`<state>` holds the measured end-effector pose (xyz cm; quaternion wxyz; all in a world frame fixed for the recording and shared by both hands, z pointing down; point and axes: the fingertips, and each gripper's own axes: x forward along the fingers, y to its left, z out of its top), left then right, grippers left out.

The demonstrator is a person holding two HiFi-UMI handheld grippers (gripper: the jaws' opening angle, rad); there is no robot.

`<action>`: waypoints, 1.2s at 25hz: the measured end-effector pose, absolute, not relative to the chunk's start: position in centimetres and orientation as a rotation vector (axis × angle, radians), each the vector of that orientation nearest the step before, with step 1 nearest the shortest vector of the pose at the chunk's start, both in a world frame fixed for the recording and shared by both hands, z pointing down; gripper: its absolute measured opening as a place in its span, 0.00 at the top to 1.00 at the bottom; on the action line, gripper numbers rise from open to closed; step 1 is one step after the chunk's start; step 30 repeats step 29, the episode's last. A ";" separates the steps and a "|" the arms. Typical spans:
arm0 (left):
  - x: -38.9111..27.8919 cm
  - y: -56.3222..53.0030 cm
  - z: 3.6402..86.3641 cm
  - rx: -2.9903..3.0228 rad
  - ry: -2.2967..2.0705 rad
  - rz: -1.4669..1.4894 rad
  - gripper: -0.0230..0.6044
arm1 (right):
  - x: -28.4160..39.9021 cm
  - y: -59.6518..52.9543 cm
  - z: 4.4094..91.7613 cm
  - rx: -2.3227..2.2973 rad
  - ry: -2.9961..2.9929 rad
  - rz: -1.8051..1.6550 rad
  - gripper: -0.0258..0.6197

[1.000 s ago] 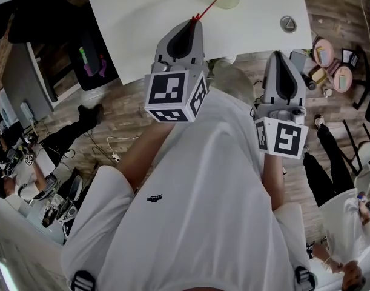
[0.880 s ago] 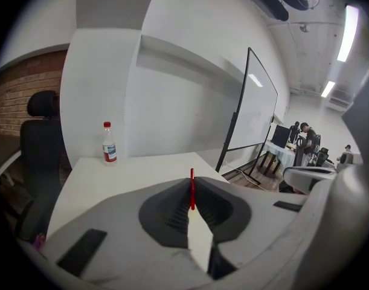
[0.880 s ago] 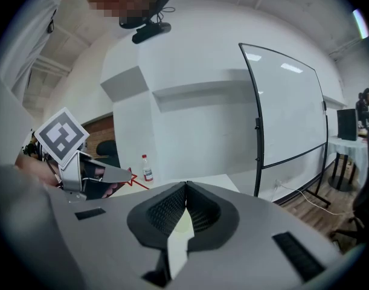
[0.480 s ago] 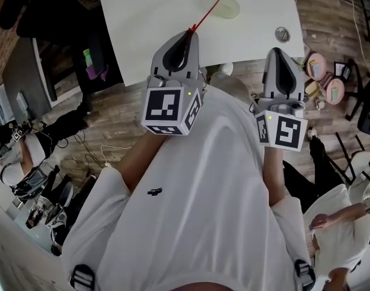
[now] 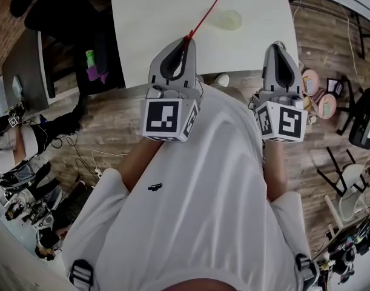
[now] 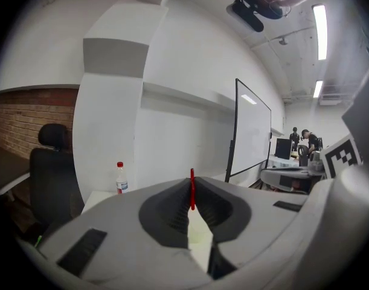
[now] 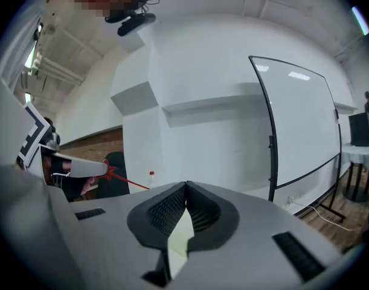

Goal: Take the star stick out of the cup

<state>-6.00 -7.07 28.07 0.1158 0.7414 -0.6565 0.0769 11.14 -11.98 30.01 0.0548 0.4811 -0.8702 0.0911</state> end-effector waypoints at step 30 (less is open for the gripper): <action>-2.4 -7.7 27.5 2.209 -1.898 0.197 0.94 | 14.3 -11.5 29.0 1.269 -2.689 0.275 0.96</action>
